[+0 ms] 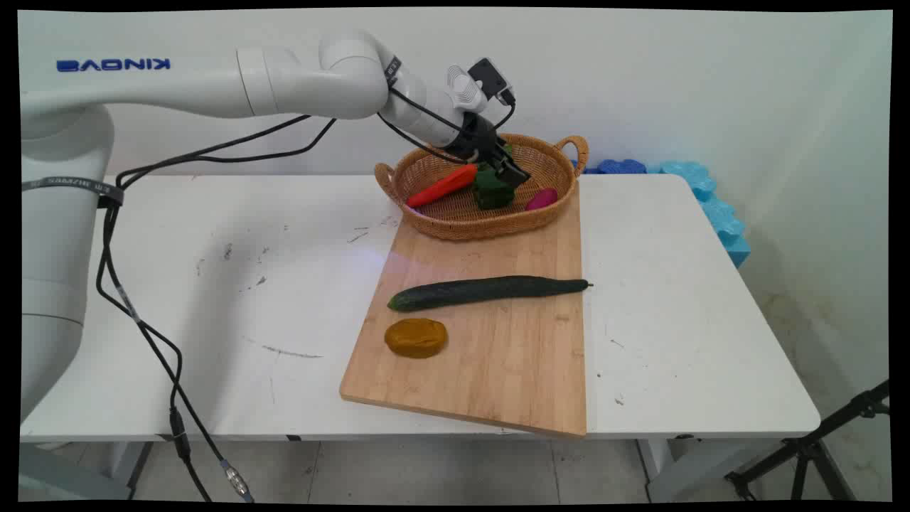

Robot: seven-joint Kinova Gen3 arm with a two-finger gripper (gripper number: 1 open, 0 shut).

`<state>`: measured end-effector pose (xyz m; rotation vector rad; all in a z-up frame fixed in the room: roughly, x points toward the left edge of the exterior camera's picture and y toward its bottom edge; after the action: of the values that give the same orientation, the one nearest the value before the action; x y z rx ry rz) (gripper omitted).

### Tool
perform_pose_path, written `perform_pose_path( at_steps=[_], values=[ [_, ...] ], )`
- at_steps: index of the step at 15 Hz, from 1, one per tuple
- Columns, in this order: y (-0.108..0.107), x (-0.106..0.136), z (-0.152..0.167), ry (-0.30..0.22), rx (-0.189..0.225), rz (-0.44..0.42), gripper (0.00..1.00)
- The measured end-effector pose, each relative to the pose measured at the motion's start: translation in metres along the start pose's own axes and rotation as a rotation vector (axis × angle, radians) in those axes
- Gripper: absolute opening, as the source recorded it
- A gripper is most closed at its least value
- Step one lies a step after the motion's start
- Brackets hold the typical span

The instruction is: Pick up the potato from the cutting board

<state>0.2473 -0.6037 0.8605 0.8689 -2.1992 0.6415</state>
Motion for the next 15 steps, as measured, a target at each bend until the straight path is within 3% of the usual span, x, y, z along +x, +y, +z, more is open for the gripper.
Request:
perform_pose_path(
  at_steps=[7, 15],
  values=[
    [0.006, 0.0, -0.024, -0.034, 0.007, -0.02, 1.0],
    [0.04, 0.0, -0.083, -0.104, -0.02, -0.093, 1.0]
  ],
)
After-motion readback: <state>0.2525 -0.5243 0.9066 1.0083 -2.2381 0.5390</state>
